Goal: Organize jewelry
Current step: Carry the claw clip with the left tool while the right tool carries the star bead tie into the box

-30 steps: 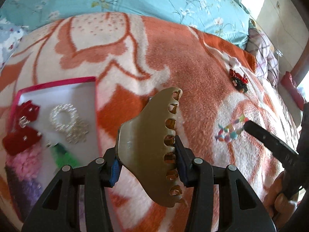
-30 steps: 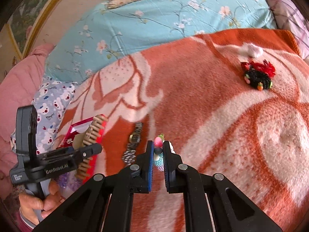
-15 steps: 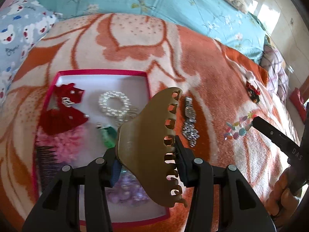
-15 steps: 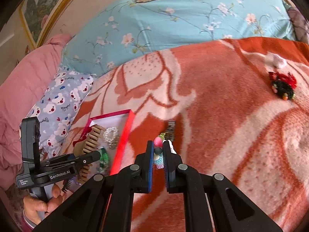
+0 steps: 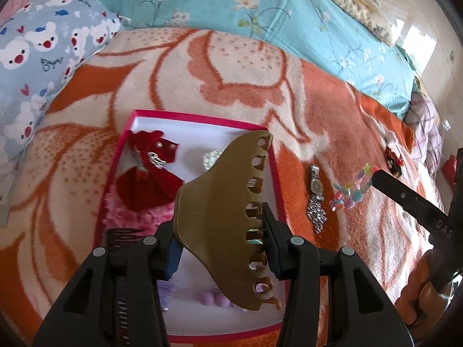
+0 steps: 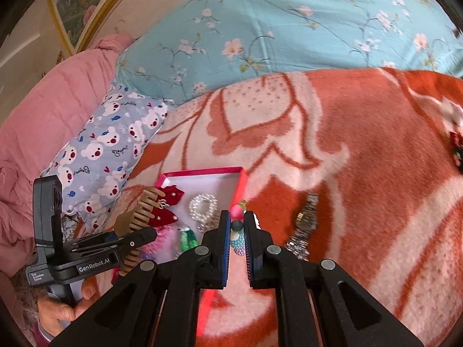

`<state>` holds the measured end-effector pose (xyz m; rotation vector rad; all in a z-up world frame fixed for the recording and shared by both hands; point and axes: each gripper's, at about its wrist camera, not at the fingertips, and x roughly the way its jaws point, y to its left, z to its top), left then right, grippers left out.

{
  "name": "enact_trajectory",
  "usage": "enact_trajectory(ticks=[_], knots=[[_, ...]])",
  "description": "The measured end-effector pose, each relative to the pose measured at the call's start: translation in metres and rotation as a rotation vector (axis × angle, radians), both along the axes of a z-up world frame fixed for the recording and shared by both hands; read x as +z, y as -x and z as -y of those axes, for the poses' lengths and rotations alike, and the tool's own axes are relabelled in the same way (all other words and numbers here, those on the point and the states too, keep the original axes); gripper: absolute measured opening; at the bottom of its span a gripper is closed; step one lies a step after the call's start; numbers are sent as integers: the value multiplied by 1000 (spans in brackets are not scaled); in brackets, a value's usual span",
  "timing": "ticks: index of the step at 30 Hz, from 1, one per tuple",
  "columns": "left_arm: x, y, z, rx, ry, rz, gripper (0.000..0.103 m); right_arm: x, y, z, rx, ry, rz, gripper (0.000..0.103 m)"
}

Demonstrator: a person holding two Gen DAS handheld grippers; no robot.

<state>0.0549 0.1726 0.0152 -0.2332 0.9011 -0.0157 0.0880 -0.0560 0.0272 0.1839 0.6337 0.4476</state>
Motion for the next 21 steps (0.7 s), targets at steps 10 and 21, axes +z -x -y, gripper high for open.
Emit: enact_trajectory(ticks=[10,21], knots=[[3,-13,-45,77,-14,15,46,5,-31,-47,71,-23,-2,8],[-10,-58,-75,115,-49,-19,46,-7,-74,-96,119,-15,-27,8]])
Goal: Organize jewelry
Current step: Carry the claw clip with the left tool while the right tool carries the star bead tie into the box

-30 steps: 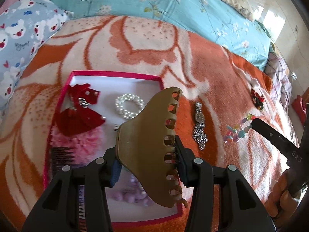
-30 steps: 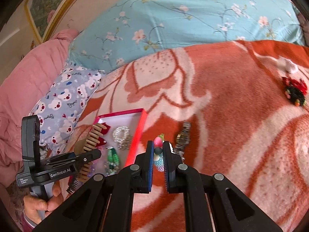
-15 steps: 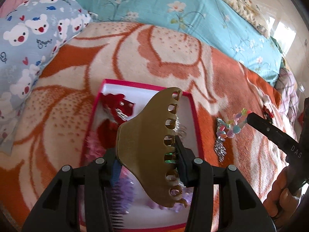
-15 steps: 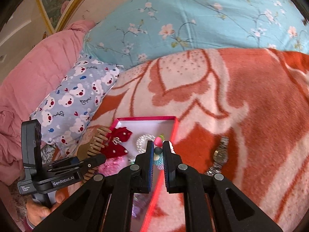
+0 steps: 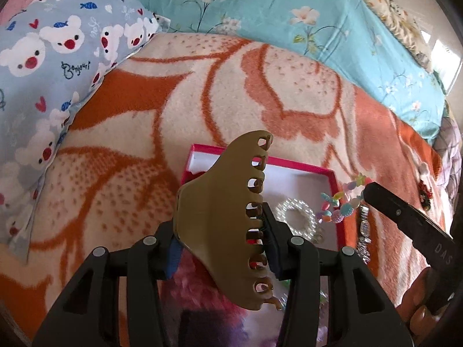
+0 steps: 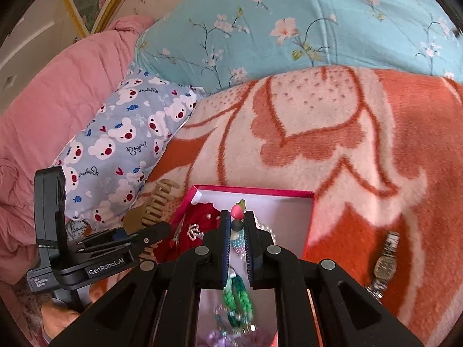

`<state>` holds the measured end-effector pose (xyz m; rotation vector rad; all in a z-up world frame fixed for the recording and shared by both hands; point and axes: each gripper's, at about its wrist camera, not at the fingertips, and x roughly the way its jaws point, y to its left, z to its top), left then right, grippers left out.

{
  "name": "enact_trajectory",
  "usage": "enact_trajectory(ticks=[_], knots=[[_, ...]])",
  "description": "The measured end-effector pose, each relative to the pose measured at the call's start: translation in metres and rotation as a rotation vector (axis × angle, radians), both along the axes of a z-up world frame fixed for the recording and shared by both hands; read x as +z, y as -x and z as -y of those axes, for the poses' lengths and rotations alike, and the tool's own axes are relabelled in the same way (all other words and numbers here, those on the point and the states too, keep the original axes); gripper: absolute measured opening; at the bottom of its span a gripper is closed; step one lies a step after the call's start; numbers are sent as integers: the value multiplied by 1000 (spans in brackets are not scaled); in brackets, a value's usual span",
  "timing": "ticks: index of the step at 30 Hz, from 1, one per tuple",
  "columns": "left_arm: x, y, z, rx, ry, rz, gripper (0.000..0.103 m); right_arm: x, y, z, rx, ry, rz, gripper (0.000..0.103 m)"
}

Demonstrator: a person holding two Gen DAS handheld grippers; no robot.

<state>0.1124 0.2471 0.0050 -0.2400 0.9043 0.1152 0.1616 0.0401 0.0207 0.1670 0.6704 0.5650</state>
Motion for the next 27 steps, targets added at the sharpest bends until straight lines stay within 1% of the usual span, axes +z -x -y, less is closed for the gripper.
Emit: enact_trajectory(ticks=[4,7,11,16,25,26,27], knots=[[-14,-17,-4,7,-21,-36,46,-9,-16,-10,0,-9,-26,8],[-30,-28,-5,6,-25,-79,46,-26,-29,-15,0,-2,-65,8],[-45,-33,-4,6,-23,-115,44,-48,-39,-14,-13,10,-115,8],[-46,-36,1,-1,-59,-117,44,-66,-45,-7,-40,25,-150,8],[-48,-38,4,-2,-79,-122,44,-72,-46,-8,-31,44,-156,9],[-48,-38,4,-1,-77,-122,44,-72,-45,-7,-34,44,-157,9],[-48,-38,5,0,-76,-123,44,-72,-46,-7,-37,45,-161,12]])
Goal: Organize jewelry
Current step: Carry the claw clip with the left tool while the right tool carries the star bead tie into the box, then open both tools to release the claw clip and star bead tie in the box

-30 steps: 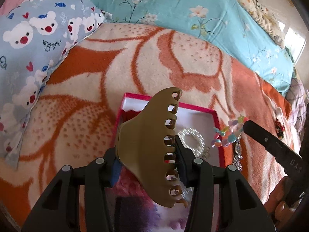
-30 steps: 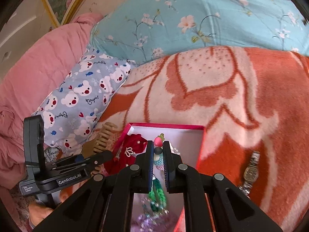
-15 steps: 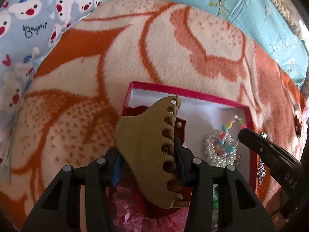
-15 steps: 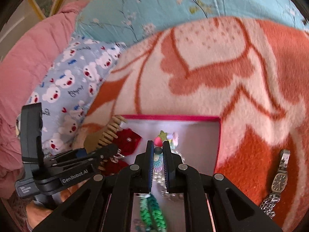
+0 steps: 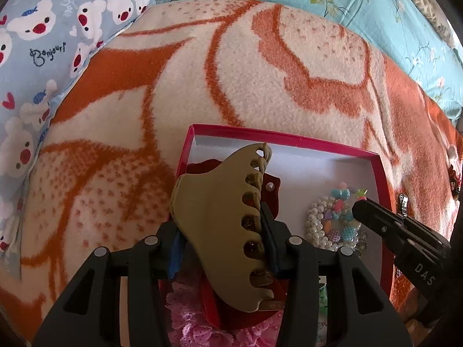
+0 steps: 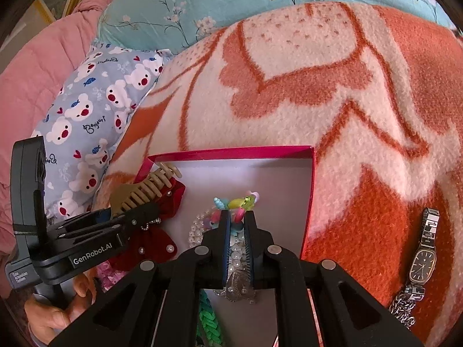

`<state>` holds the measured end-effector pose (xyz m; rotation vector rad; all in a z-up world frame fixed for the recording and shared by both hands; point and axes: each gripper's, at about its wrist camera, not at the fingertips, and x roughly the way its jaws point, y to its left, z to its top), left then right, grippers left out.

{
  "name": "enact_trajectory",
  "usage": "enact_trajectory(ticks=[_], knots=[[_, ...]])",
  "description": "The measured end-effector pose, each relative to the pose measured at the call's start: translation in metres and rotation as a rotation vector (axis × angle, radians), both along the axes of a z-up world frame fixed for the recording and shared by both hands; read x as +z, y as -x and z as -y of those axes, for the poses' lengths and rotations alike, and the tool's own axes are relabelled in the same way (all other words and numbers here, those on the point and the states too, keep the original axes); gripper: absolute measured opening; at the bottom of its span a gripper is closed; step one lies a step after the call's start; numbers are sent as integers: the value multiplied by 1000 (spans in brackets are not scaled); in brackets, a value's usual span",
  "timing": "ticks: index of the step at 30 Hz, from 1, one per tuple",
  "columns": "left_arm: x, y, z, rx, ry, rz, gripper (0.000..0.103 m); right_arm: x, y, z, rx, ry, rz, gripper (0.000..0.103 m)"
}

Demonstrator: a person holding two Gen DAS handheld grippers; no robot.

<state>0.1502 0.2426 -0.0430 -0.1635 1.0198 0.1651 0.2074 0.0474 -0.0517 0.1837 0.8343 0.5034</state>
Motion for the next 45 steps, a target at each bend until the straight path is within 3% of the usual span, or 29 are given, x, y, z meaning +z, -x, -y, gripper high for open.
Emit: enact_trajectory(ticks=[5,9,13,18,22,28,31,45], knots=[[0,-1,1,-5,-8,-5,45,-2,0,3,-7,-10,-8,13],[0,-1,3,-14,-10,-9,57,-1,0,3,-7,-14,-12,16],[-1,-1,4,-15,-21,-12,61,2,2,5,-6,-33,-9,32],[0,-1,3,-13,-3,-20,63,10,7,9,-15,-47,5,36],[5,2,4,-13,8,-12,70,17,13,14,-15,-63,21,49],[17,7,5,-4,-2,8,80,28,23,28,-38,-94,38,53],[26,16,0,11,12,31,81,34,31,37,-47,-115,48,65],[38,67,-2,47,87,45,84,43,68,45,-25,-107,36,76]])
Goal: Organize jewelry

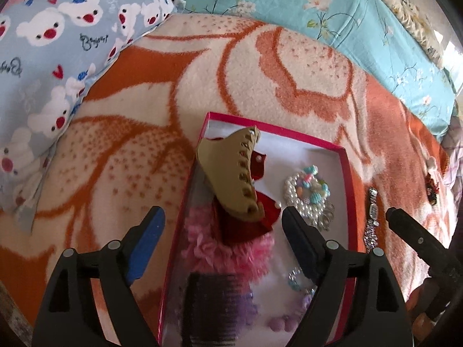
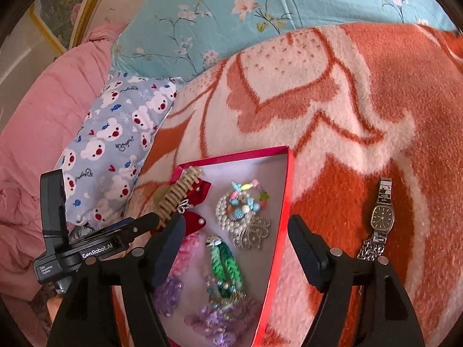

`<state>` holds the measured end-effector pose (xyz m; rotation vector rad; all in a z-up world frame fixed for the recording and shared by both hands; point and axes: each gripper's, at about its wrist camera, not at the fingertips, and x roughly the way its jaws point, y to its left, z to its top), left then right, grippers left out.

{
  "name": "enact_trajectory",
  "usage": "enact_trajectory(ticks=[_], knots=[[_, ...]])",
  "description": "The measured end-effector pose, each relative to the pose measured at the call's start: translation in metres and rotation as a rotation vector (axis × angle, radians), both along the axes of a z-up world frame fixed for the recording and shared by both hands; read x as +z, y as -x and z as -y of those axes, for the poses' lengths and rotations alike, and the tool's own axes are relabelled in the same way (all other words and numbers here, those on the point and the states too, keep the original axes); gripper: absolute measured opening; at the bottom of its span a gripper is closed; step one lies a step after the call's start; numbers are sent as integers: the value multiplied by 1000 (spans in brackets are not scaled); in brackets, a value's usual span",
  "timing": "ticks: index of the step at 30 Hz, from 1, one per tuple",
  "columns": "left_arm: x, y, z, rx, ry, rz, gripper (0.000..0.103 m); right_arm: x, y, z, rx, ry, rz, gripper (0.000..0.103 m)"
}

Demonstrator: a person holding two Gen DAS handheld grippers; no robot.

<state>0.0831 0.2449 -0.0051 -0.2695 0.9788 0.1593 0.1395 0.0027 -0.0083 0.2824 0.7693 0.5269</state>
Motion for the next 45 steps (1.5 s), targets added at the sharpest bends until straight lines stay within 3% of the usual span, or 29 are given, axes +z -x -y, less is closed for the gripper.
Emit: enact_trajectory(ticks=[9,15,22,30,35,45], knots=[[5,35,-2,33,51,6,84,-1,26,9,1,34,16,79],[12,63,1,57,16,-9,86,0,45,15,12,70,14,82],[5,102,3,105,22,-20,86,8,76,18,36,115,66,93],[-6,134,17,89,-29,-58,86,7,106,17,67,172,114,95],[-2,146,25,74,-65,-61,86,3,121,7,107,288,134,96],[20,167,40,34,-176,-29,90,-2,139,-1,182,337,88,97]])
